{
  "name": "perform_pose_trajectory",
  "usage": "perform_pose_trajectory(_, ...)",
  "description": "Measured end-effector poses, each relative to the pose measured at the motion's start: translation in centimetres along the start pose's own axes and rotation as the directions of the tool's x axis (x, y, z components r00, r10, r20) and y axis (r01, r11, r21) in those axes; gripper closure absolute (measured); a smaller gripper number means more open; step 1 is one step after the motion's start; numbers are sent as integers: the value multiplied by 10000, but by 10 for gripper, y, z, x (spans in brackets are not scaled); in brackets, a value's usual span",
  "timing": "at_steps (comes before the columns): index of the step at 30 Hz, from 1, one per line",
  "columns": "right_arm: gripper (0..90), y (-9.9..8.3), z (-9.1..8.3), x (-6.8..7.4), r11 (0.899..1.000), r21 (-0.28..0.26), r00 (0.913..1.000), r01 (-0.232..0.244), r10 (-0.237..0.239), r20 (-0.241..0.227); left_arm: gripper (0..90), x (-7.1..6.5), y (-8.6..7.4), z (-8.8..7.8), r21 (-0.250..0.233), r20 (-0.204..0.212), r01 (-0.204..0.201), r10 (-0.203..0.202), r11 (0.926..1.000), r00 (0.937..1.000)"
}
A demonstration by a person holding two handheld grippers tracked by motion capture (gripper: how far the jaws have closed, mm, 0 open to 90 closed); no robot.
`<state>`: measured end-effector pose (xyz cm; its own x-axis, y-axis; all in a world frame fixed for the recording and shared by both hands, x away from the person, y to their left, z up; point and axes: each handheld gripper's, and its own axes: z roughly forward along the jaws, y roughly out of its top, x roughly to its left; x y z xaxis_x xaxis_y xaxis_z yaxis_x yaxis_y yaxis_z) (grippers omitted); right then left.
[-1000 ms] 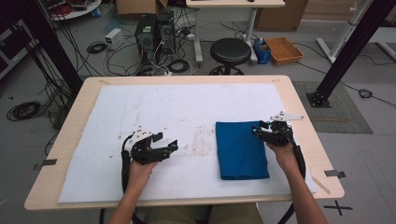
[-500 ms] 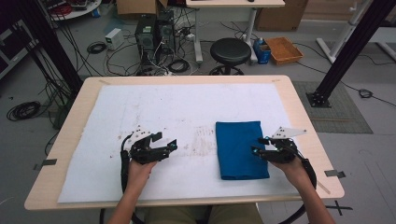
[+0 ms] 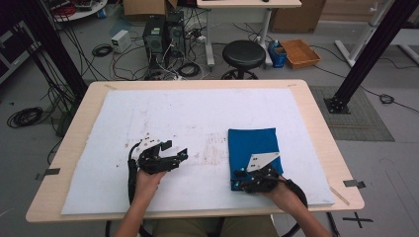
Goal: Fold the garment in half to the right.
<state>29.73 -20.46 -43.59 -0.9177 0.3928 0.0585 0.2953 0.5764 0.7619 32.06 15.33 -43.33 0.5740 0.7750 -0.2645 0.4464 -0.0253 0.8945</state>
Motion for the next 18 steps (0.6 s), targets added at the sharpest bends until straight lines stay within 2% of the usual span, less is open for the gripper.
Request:
perform_pose_trajectory(1,656,0,0,0,10000,0,10000,0,0,0,241,0,0,0,0,0,0,0,10000,10000)
perform_pose_trajectory(2,657,-2,-16,-8,9973,-646,9990,-355,371,236,241,0,0,0,-29,-21,-2,2,10000,10000)
perform_pose_trajectory(3,657,-2,-16,-8,9973,-646,9990,-355,371,236,242,0,0,0,-29,-21,-2,2,10000,10000)
perform_pose_trajectory(4,664,-9,-35,-19,9927,-954,9930,-744,825,843,242,0,0,0,-35,-8,2,-2,10000,10000)
perform_pose_trajectory(6,666,-21,-52,-28,9935,-742,9810,-862,977,1677,242,0,0,0,-55,2,30,-30,10000,10000)
perform_pose_trajectory(7,666,-21,-52,-28,9935,-742,9810,-862,977,1677,242,0,0,0,-55,2,30,-30,10000,10000)
perform_pose_trajectory(8,665,-36,-63,-36,9937,-309,9672,-1074,1117,2280,241,0,0,0,-67,-20,44,-44,10000,10000)
perform_pose_trajectory(9,665,-36,-63,-36,9937,-309,9672,-1074,1117,2280,241,0,0,0,-67,-20,44,-44,10000,10000)
perform_pose_trajectory(10,660,-51,-69,-43,9892,33,9567,-1465,1408,2547,241,1,1,0,-98,2,34,-34,9999,10000)
perform_pose_trajectory(11,660,-51,-69,-43,9892,33,9567,-1465,1408,2547,241,1,1,0,-98,2,34,-34,9999,10000)
perform_pose_trajectory(12,635,-63,-73,-48,9848,275,9502,-1715,1580,2685,241,1,1,0,-177,-50,44,-44,9998,10000)
perform_pose_trajectory(15,591,-69,-77,-52,9829,220,9479,-1827,1701,2693,241,1,2,-2,-289,-96,19,-22,9996,10000)
perform_pose_trajectory(16,499,-71,-81,-55,9817,75,9472,-1905,1818,2640,241,2,3,-3,-345,-129,72,-77,9994,9999)
perform_pose_trajectory(17,499,-71,-81,-55,9817,75,9472,-1905,1818,2640,241,2,3,-3,-345,-129,72,-77,9994,9999)
perform_pose_trajectory(18,416,-69,-86,-55,9806,-605,9476,-1864,1957,2526,241,4,4,-4,-415,-193,132,-140,9990,9997)
